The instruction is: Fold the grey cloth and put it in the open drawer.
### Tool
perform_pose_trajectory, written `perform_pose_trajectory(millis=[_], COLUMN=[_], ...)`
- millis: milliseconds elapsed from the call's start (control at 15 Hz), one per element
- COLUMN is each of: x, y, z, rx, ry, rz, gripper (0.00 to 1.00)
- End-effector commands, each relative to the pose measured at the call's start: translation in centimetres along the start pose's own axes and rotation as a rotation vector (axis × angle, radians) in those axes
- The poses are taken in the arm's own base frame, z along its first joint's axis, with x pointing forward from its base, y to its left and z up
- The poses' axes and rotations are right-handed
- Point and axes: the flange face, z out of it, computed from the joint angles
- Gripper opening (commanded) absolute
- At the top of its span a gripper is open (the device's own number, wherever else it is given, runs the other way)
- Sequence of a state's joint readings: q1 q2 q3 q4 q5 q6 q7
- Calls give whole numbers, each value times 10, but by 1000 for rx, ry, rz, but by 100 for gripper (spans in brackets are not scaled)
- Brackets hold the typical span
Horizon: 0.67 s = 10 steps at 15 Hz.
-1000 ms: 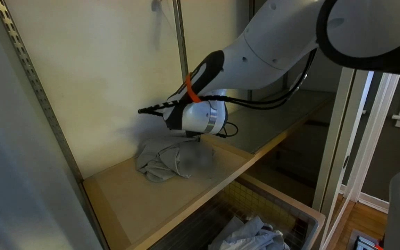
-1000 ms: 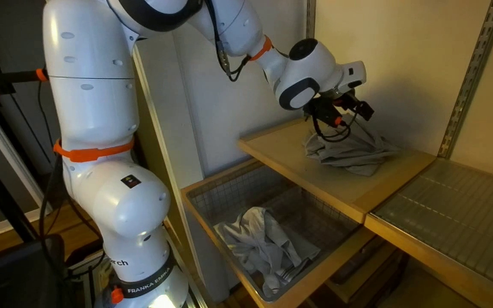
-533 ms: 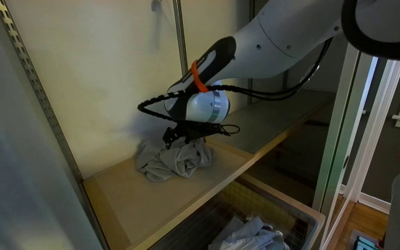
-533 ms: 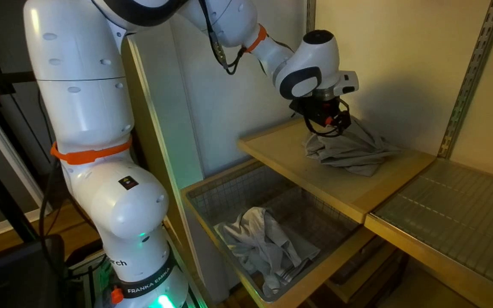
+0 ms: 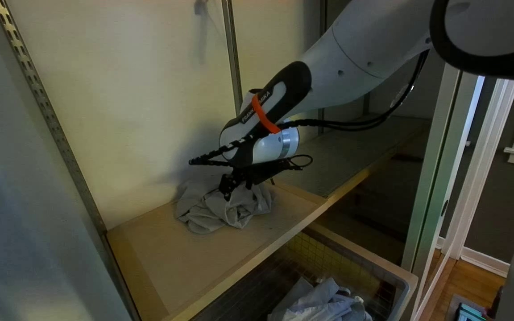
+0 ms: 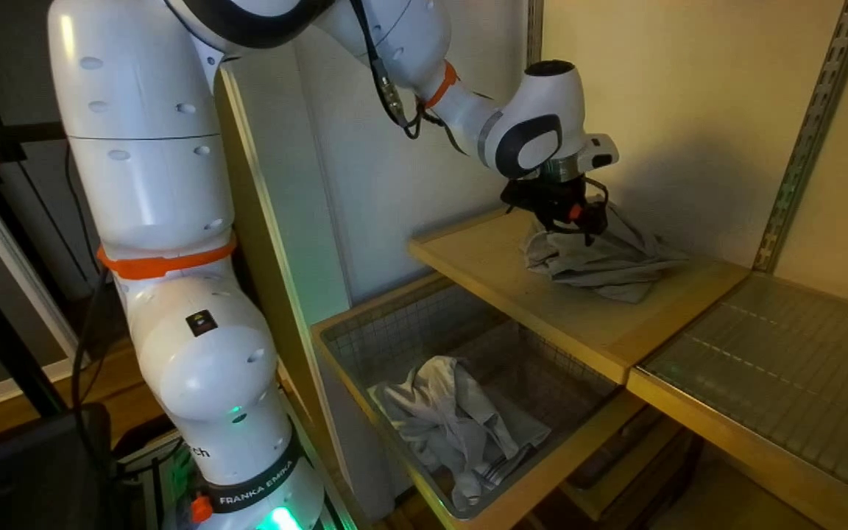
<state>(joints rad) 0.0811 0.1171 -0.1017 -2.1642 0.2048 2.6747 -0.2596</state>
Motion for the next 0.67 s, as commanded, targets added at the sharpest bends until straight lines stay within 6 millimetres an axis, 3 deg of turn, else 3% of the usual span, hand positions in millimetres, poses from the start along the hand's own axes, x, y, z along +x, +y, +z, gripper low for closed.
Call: perform_pose_trajectory(millis=[0, 600], x=[-9, -39], y=[-5, -18], z=[18, 79], rx=[-17, -110], ry=[35, 296], rz=[-2, -53], gripper=[100, 100])
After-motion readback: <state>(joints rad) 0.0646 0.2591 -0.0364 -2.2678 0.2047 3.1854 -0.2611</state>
